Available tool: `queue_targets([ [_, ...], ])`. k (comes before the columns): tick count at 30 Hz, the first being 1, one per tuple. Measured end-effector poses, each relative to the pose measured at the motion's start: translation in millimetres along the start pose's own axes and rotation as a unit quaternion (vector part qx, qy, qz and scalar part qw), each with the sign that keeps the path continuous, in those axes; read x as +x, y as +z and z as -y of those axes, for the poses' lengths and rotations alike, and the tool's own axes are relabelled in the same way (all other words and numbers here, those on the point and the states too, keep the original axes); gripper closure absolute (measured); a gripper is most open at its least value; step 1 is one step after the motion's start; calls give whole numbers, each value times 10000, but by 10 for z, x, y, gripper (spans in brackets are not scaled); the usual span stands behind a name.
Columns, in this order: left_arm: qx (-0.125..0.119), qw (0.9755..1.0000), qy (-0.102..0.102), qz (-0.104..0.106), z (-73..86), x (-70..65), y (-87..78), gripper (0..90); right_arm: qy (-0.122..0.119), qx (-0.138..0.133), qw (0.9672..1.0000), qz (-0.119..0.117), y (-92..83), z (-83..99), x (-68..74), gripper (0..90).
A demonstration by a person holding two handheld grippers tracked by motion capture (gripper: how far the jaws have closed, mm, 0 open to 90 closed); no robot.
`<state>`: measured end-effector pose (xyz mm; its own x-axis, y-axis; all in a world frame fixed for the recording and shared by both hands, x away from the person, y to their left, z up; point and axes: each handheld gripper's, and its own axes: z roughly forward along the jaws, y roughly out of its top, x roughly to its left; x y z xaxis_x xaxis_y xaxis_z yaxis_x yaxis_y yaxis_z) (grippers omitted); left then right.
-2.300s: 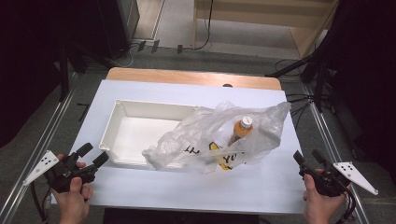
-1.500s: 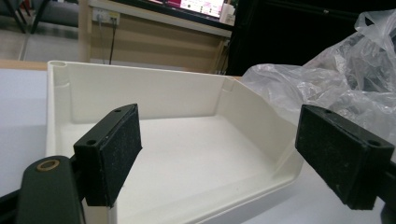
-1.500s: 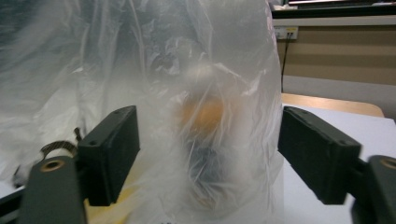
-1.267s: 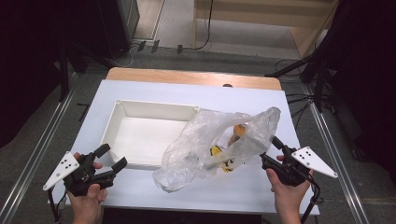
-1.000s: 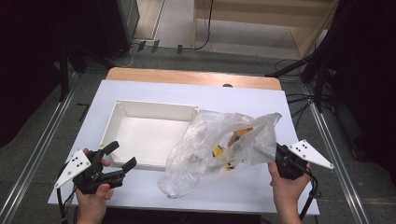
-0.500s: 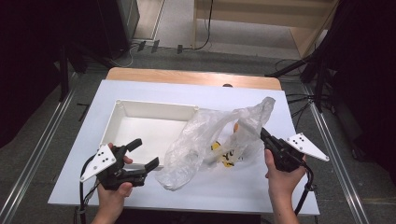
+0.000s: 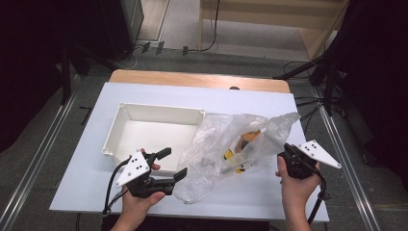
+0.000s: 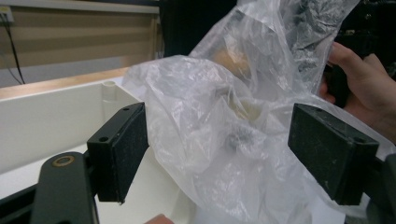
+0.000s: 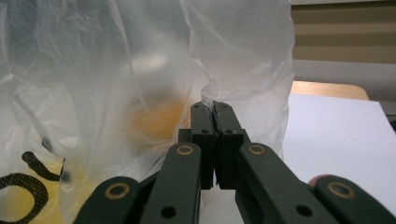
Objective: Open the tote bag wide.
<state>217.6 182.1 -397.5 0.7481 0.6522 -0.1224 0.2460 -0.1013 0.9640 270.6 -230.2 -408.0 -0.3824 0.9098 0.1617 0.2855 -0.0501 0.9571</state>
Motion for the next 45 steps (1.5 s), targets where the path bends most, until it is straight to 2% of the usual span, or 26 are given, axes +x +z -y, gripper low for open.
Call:
queue_targets([
  [4, 62, 9999, 56, 140, 34, -55, 37, 223, 46, -7, 10000, -35, 2, 17, -31, 900],
  [5, 89, 9997, 90, 197, 44, -70, 48, 218, 148, 12, 9999, -63, 15, 21, -43, 900],
  [9, 214, 9988, 182, 399, 78, -150, 116, 197, 136, 18, 9999, -78, 36, 25, -32, 900],
  [11, 362, 9979, 194, 491, 103, -191, 179, 158, 76, 51, 10000, -33, 55, 34, -17, 900],
  [14, 471, 9976, 208, 473, 124, -201, 214, 154, 85, 63, 9999, 6, 64, 46, -32, 900],
  [15, 548, 9975, 206, 401, 134, -201, 238, 169, 127, 63, 9999, 27, 68, 54, -40, 900],
  [16, 606, 9974, 218, 325, 142, -202, 255, 206, 123, 64, 9999, 61, 73, 67, -59, 900],
  [17, 713, 9969, 287, 151, 159, -204, 279, 285, 162, 80, 9998, 80, 78, 87, -81, 900],
  [19, 938, 9950, 282, -189, 176, -191, 319, 396, 219, 96, 9997, 102, 85, 109, -104, 900],
  [22, 1133, 9932, 172, -209, 197, -146, 347, 636, 243, 123, 9995, 128, 97, 136, -128, 900],
  [23, 1212, 9920, 221, -288, 205, -138, 358, 686, 242, 118, 9996, 130, 101, 142, -131, 900],
  [25, 1216, 9917, 261, -334, 195, -130, 354, 801, 221, 158, 9995, 148, 112, 161, -140, 900],
  [27, 1198, 9919, 259, -344, 186, -124, 354, 873, 224, 213, 9994, 154, 121, 183, -154, 900],
  [28, 1115, 9930, 214, -336, 158, -110, 352, 888, 231, 240, 9993, 163, 128, 198, -162, 900],
  [29, 1115, 9930, 214, -336, 158, -110, 352, 895, 231, 240, 9993, 163, 128, 198, -162, 900],
  [33, 909, 9957, 26, -168, 53, -63, 390, 900, 325, 537, 9976, 276, 183, 348, -266, 900],
  [34, 909, 9957, 26, -168, 53, -63, 390, 900, 325, 537, 9976, 276, 183, 348, -266, 900],
  [35, 862, 9962, -32, -108, 1, -49, 426, 900, 433, 680, 9960, 388, 194, 418, -320, 900],
  [36, 845, 9964, -68, -89, -22, -48, 446, 900, 464, 686, 9957, 408, 193, 434, -335, 887],
  [37, 825, 9965, -65, -75, -41, -47, 471, 900, 745, 650, 9947, 296, 176, 437, -324, 841],
  [38, 825, 9965, -65, -75, -41, -47, 471, 900, 745, 650, 9947, 296, 176, 437, -324, 841],
  [39, 790, 9968, -92, -53, -71, -51, 517, 900, 744, 577, 9951, 299, 138, 448, -362, 727],
  [40, 763, 9970, -133, -47, -81, -53, 540, 900, 718, 523, 9957, 256, 122, 447, -365, 694],
  [41, 773, 9969, -156, -33, -89, -53, 561, 900, 575, 546, 9967, 158, 86, 445, -373, 660],
  [44, 762, 9970, -157, -6, -101, -58, 608, 900, 469, 538, 9973, 148, 36, 430, -353, 609],
  [45, 760, 9970, -159, 15, -108, -68, 637, 900, 333, 510, 9980, 172, -19, 417, -337, 585],
])
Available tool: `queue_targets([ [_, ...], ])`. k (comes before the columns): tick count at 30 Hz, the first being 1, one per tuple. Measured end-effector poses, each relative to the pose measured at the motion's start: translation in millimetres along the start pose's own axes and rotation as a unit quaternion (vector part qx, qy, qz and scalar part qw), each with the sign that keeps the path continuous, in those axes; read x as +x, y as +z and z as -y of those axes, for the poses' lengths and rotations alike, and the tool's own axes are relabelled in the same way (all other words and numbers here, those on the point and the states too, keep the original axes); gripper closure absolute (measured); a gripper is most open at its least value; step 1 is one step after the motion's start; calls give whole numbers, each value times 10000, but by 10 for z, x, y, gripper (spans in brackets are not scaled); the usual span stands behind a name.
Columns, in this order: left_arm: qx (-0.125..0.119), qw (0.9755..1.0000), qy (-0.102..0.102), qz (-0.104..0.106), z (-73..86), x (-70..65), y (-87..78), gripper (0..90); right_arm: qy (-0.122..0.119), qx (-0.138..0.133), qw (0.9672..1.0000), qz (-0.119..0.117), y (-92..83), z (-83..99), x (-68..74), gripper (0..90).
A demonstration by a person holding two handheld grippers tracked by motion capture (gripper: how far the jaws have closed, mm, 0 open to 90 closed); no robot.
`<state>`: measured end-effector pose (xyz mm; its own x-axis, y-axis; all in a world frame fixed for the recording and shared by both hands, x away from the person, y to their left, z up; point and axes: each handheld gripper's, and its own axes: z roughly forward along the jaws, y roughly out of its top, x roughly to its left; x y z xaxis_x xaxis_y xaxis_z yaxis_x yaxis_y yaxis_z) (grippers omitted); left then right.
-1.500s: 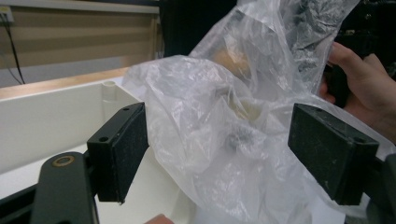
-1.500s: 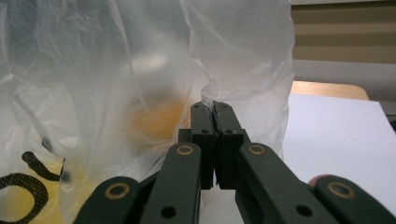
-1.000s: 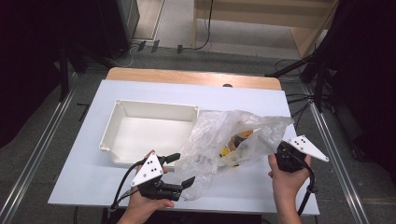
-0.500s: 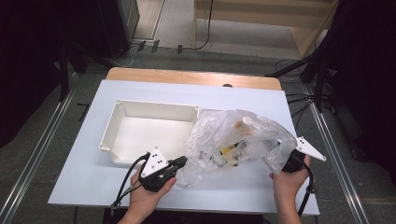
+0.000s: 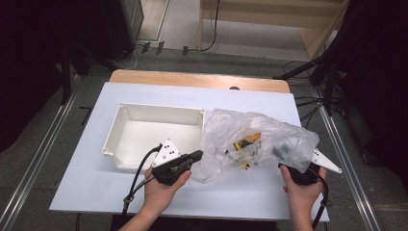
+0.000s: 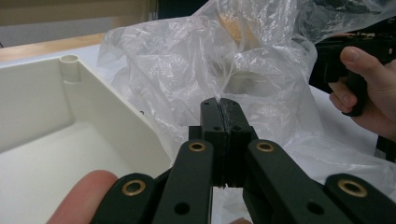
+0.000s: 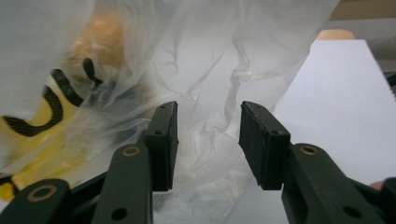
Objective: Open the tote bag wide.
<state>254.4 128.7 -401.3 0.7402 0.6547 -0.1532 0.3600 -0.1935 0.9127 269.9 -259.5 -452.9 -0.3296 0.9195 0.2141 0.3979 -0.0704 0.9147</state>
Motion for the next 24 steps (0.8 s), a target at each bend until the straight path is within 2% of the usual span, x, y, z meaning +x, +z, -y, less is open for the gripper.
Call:
queue_targets([
  [5, 0, 10000, -1, 20, -35, -16, 64, 900, -8, -165, 9999, 25, -148, -7, 25, 556],
  [7, -7, 10000, -59, 33, -60, -18, 111, 900, -97, -201, 9997, 31, -220, -13, 52, 536],
  [16, -76, 9999, -124, 89, -112, -32, 227, 900, -355, -348, 9986, -165, -502, -59, 274, 406],
  [20, -61, 9999, -105, 99, -125, -28, 265, 900, -419, -469, 9978, -213, -584, -103, 348, 357],
  [24, -74, 9998, -124, 103, -124, -22, 277, 900, -385, -544, 9976, -201, -606, -147, 381, 325],
])
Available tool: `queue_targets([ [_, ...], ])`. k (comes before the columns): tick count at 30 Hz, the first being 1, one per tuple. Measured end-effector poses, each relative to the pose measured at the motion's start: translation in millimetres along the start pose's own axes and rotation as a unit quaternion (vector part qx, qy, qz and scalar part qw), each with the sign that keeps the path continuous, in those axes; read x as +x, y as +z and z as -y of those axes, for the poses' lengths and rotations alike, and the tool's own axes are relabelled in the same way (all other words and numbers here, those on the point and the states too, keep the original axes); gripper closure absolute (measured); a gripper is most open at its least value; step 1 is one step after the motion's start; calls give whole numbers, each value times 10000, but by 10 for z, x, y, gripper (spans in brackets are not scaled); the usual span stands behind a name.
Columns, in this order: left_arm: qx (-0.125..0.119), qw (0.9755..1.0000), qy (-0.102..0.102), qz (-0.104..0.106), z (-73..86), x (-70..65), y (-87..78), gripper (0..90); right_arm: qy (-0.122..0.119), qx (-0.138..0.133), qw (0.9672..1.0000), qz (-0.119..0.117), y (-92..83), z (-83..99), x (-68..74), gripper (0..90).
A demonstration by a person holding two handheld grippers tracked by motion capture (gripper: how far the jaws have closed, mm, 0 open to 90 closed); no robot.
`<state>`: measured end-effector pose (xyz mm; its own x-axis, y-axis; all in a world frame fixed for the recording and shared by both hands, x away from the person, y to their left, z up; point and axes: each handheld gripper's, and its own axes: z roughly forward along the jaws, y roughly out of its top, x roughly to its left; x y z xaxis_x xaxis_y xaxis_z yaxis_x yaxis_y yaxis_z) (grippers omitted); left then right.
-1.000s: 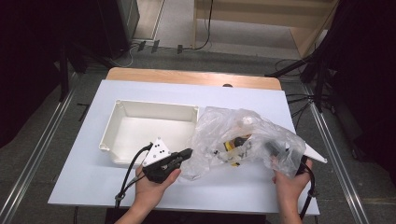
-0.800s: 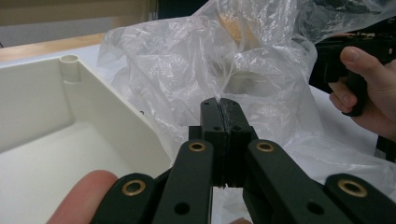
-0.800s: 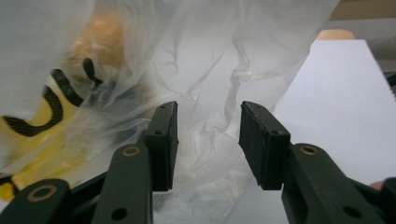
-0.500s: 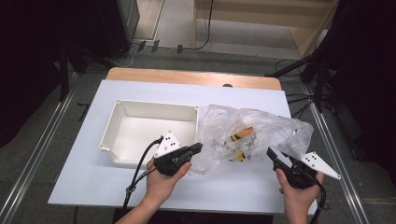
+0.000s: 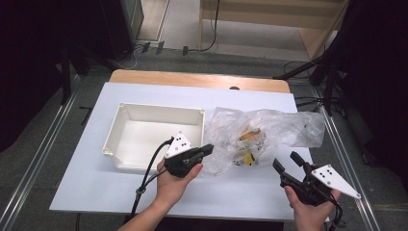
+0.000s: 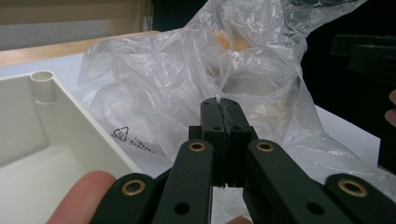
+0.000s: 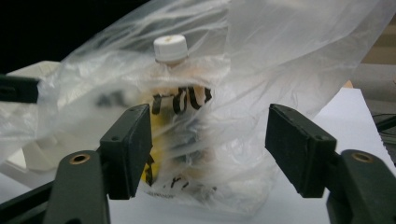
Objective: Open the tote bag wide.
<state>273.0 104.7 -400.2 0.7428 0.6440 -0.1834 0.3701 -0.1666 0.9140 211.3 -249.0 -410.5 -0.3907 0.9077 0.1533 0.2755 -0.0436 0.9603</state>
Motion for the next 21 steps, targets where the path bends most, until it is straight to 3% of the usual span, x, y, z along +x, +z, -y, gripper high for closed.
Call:
queue_targets([
  [7, 48, 10000, 31, -21, 29, 1, -3, 900, 117, -247, 9996, 44, 48, -163, 16, 310],
  [10, 63, 10000, 34, -50, 25, -7, 4, 900, 181, -378, 9986, 327, 131, -283, -16, 361],
  [14, 2, 10000, 12, -82, -19, -11, 5, 900, 333, -512, 9966, 555, 230, -404, -124, 567],
  [16, 14, 10000, 15, -86, -24, -13, 11, 900, 403, -484, 9965, 550, 265, -417, -148, 608],
  [17, 22, 9999, 29, -100, -23, -13, 17, 900, 454, -470, 9969, 429, 338, -414, -195, 698],
  [21, 63, 9997, -84, -200, 24, 17, 73, 900, 365, -355, 9985, 187, 484, -345, -220, 857],
])
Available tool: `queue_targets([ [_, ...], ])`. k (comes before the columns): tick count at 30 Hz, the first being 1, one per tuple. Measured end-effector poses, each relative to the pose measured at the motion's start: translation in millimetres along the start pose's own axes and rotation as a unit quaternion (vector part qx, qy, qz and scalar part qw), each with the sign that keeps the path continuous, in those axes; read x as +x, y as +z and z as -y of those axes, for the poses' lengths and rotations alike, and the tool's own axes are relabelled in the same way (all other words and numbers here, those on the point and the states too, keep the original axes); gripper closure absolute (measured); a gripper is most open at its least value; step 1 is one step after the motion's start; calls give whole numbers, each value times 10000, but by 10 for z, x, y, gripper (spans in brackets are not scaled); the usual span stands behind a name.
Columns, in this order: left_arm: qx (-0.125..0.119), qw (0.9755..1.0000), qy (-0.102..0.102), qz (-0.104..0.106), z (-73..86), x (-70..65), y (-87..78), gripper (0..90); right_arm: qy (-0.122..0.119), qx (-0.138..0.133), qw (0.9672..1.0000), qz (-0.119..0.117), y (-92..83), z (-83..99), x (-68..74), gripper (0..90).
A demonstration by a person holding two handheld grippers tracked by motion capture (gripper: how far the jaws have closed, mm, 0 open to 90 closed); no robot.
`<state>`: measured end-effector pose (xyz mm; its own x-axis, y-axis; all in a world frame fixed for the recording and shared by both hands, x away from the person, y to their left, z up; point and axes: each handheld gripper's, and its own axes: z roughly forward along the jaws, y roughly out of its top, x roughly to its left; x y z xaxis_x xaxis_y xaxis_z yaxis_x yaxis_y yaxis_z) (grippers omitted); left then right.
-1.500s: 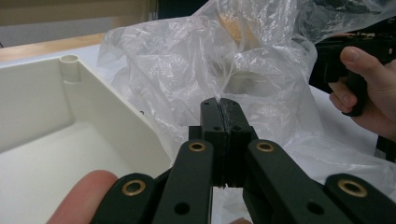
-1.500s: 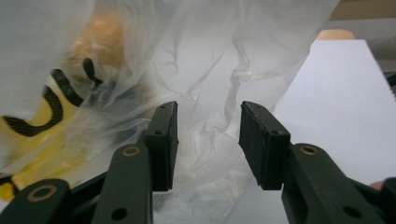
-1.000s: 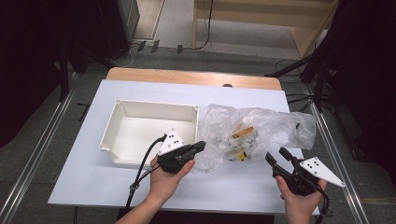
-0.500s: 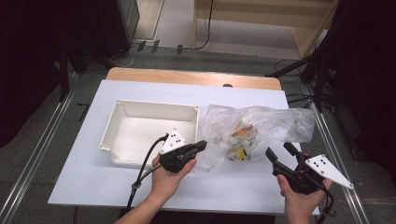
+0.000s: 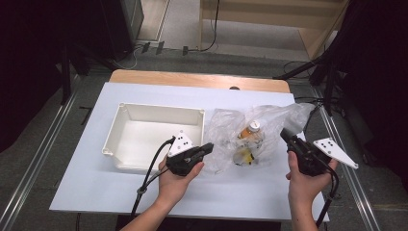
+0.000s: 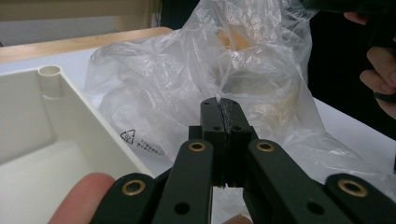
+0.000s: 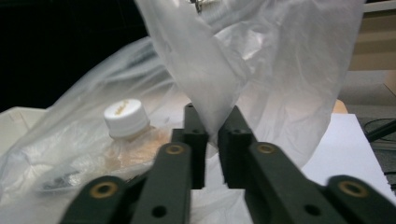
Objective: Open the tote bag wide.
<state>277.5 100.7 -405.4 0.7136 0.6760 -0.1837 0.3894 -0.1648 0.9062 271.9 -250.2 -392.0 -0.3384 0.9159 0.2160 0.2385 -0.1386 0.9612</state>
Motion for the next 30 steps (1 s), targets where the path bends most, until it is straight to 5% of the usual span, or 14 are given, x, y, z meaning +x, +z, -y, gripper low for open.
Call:
queue_targets([
  [5, 81, 9999, 8, -64, 43, -23, 21, 900, -27, 119, 9999, -63, 97, 74, 11, 900],
  [15, 298, 9995, 89, -37, 131, -62, -79, 900, -19, 842, 9964, 41, 359, 350, -94, 900],
  [19, 379, 9993, -27, -72, 215, -18, -91, 900, -116, 1231, 9923, 85, 426, 471, -103, 900],
  [26, 329, 9994, 13, -58, 210, -34, -103, 900, 104, 1749, 9842, 250, 471, 648, -183, 900],
  [28, 327, 9995, 11, -46, 210, -33, -101, 900, 207, 1790, 9834, 229, 448, 678, -216, 877],
  [29, 318, 9995, -7, -50, 208, -19, -102, 900, 312, 1631, 9861, 102, 398, 677, -232, 662],
  [30, 318, 9995, -7, -50, 208, -19, -102, 900, 312, 1631, 9861, 102, 398, 677, -232, 662],
])
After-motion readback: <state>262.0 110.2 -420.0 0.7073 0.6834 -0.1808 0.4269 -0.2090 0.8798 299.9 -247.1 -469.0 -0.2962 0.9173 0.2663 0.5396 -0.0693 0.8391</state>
